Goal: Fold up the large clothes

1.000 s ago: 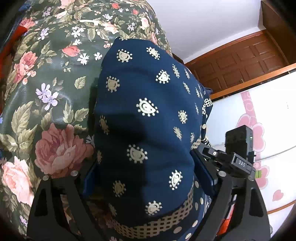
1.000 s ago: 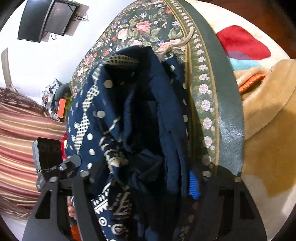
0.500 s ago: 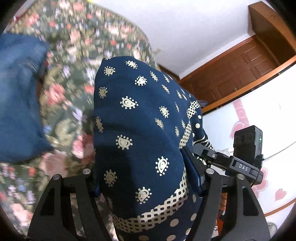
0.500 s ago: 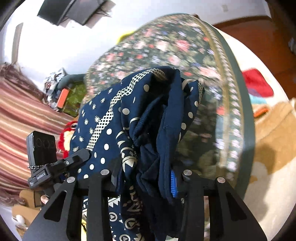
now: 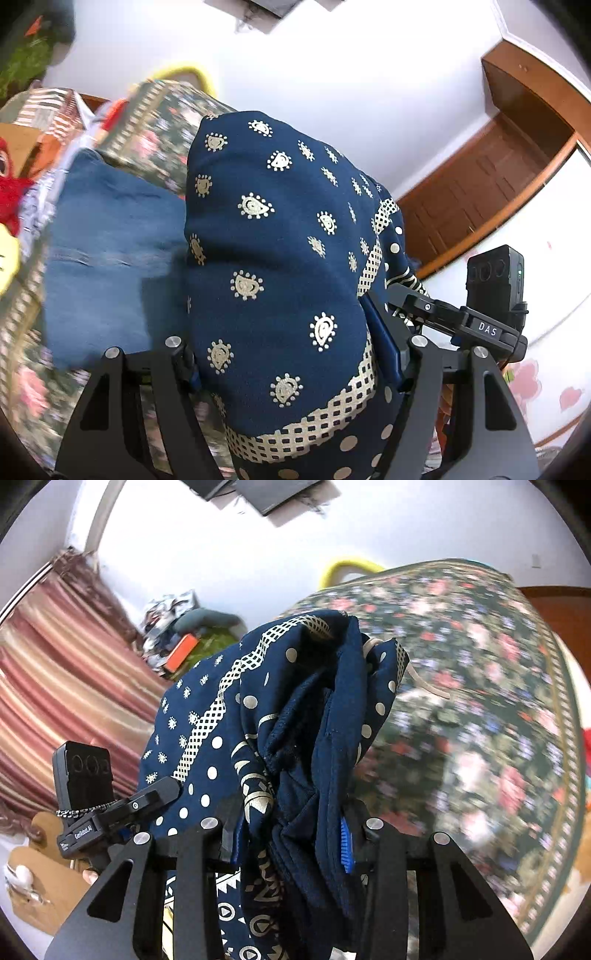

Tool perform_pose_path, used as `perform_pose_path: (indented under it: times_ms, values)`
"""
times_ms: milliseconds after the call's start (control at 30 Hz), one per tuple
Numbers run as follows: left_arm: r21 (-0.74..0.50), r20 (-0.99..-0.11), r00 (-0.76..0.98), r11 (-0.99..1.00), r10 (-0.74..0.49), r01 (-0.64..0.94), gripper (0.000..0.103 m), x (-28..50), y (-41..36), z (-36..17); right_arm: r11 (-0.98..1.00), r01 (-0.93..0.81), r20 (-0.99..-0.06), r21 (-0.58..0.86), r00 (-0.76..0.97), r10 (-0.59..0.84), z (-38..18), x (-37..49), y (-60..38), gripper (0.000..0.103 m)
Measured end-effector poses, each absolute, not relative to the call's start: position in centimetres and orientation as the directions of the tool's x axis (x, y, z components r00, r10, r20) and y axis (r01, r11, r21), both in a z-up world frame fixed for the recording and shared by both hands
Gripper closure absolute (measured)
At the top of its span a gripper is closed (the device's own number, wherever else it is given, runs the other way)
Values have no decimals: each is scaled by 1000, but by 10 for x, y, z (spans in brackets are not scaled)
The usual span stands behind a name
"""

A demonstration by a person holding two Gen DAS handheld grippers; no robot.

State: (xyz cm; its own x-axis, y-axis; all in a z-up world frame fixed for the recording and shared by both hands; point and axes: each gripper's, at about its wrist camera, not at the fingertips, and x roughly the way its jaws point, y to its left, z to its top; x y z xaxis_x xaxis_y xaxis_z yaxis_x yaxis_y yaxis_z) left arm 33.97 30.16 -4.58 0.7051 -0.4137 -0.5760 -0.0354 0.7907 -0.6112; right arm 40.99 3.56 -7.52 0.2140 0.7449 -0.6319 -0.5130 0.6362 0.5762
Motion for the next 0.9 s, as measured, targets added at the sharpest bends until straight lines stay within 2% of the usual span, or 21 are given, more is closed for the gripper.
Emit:
perform_pose_path:
  times_ms: [300, 500, 667, 800, 900]
  values:
    - [-594, -598, 729, 795, -334, -123, 32, 367, 381, -74, 613, -579, -647, 538, 182, 740, -102, 436, 123, 68]
    - [-578, -657, 684, 794, -317, -188, 32, 393, 415, -124, 653, -545, -702, 526, 156, 695, -149, 452, 161, 68]
    - [-587, -700, 640, 766, -317, -262, 32, 407, 437, -172, 714, -541, -773, 445, 171, 611, -179, 460, 182, 68]
    - [-592, -692, 648, 764, -318, -257, 29, 396, 435, -172, 720, -568, -783, 400, 196, 590, -174, 453, 181, 63]
    - [-527, -724, 643, 802, -251, -281, 27, 383, 426, -161, 734, -596, -801, 324, 240, 549, -167, 440, 181, 56]
